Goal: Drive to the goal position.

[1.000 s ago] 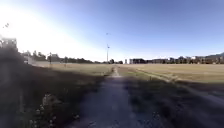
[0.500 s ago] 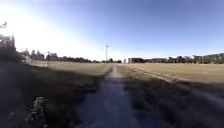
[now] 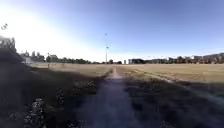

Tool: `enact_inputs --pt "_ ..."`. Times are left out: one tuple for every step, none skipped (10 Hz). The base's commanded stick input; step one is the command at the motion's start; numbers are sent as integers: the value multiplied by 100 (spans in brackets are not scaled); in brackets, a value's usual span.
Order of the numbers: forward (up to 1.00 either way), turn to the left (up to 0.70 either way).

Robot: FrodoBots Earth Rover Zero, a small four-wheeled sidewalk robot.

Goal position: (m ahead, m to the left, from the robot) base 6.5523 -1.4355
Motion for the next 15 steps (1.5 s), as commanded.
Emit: enact_inputs --pt "50 0" --pt "50 0" --pt "50 0" --pt "50 0" --pt "50 0" --pt "50 0" --pt "50 -16" --pt "50 -50" --pt "50 -50" --pt "50 -49" --pt "50 -28" --pt "50 -7" --pt "50 0" --pt "50 0" --pt "50 0"
